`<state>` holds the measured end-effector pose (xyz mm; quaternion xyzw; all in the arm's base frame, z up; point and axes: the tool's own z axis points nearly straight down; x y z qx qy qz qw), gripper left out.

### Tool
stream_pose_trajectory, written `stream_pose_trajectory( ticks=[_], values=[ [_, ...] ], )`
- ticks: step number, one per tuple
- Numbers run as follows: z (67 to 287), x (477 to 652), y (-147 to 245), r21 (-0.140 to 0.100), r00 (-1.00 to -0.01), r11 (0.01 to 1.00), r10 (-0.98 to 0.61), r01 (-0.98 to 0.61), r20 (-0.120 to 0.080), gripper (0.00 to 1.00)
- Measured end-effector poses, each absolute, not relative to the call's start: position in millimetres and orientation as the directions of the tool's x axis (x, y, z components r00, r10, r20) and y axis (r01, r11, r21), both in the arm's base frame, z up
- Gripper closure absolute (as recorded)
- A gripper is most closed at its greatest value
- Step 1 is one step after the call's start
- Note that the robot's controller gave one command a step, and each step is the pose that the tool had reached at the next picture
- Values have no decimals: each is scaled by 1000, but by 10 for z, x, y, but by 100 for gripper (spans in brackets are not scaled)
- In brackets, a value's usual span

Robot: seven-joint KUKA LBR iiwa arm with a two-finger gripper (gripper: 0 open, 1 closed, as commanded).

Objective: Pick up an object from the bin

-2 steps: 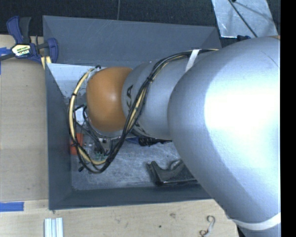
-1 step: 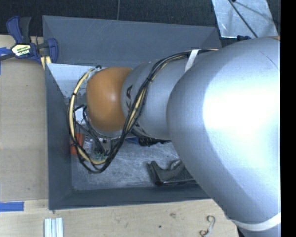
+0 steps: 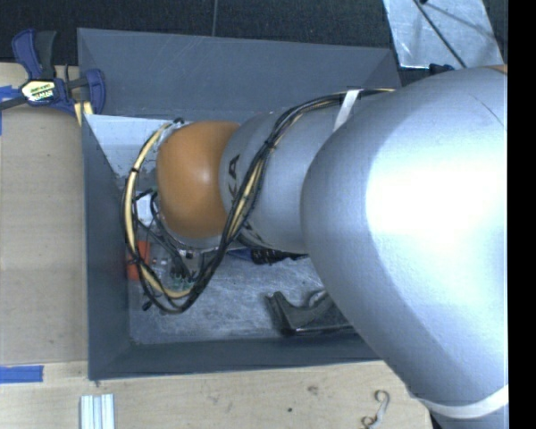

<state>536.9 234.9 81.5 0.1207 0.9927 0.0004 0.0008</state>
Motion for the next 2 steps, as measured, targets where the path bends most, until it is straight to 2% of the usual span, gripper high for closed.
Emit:
stream_pose_trajectory(
  ticks=[1, 2],
  values=[
    [815, 5370, 2348, 1, -971, 971, 240, 240, -2, 100],
    [2101, 5171, 2362, 6, -977, 977, 213, 213, -8, 100]
  ],
)
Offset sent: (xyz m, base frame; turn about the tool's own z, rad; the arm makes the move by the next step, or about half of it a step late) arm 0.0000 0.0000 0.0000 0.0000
